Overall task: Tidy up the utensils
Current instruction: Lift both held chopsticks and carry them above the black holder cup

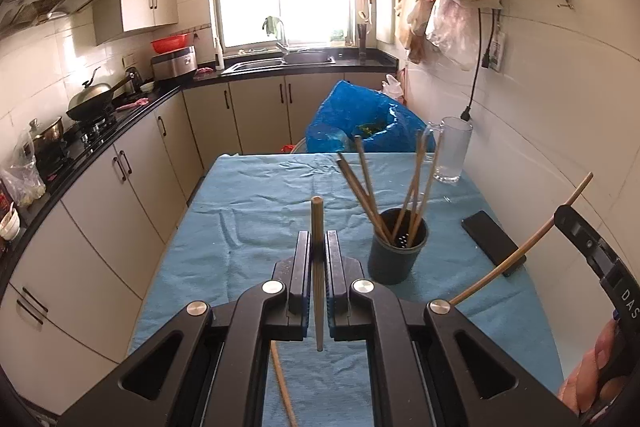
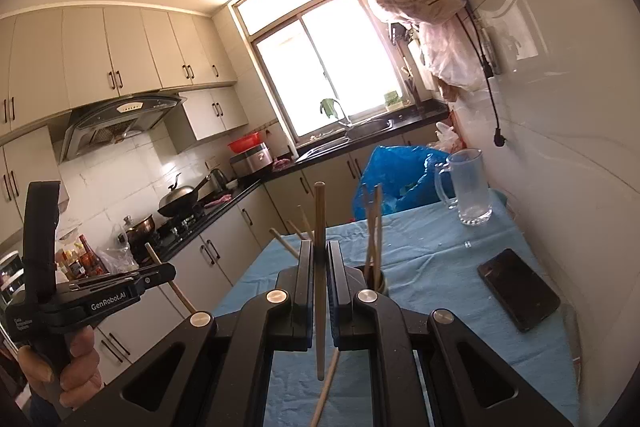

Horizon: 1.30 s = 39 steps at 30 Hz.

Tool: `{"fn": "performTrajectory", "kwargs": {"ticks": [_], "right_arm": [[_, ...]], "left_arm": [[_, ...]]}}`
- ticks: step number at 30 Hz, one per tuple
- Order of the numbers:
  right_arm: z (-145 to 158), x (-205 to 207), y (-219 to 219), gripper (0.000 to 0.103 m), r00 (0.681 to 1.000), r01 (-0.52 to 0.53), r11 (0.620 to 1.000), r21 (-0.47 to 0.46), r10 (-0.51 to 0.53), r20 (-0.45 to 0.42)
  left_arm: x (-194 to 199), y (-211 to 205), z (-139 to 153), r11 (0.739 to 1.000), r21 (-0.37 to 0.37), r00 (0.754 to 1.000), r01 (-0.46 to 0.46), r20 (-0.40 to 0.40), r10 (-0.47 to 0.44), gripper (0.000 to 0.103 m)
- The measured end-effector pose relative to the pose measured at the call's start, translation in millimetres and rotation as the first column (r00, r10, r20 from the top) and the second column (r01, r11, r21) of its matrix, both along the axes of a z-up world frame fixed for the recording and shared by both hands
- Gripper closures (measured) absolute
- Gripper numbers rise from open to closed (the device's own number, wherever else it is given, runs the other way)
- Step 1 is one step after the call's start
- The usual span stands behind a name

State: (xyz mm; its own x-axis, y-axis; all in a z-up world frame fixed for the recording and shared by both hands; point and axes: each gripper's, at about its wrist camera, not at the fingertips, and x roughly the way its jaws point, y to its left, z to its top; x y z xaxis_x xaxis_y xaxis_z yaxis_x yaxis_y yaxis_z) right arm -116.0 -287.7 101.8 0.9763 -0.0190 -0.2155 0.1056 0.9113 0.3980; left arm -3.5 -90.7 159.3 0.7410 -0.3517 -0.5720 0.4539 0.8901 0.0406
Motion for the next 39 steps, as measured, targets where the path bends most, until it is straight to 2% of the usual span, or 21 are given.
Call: {"fn": "performTrajectory", "kwargs": {"ticks": [7,15,22,28,33,39], "right_arm": [[6,-11,-16,0.096,1.000,0.021,1.000,0.019,-0.021,0.006],[30,-5,-41,0.096,0.997,0.072,0.997,0.009,-0.073,0.037],[56,29,-56,0.096,0.992,0.122,0.992,-0.021,-0.121,0.043],[62,65,-60,0.096,0.987,0.159,0.986,-0.046,-0.158,0.032],[55,101,-61,0.096,0.985,0.173,0.983,-0.057,-0.174,-0.006],[34,133,-57,0.096,0.985,0.148,0.986,-0.072,-0.154,-0.082]], "left_arm": [[0,-23,8,0.998,-0.005,0.998,0.060,-0.012,-0.060,0.097],[17,-51,29,0.994,-0.039,0.995,0.098,-0.011,-0.098,0.097],[47,-74,52,0.992,-0.087,0.996,0.091,-0.012,-0.092,0.097],[70,-90,66,0.987,-0.137,0.996,0.087,-0.008,-0.089,0.097],[96,-96,48,0.985,-0.162,0.995,0.063,-0.065,-0.075,0.097],[112,-90,15,0.989,-0.139,0.990,0.043,-0.128,-0.061,0.097]]}}
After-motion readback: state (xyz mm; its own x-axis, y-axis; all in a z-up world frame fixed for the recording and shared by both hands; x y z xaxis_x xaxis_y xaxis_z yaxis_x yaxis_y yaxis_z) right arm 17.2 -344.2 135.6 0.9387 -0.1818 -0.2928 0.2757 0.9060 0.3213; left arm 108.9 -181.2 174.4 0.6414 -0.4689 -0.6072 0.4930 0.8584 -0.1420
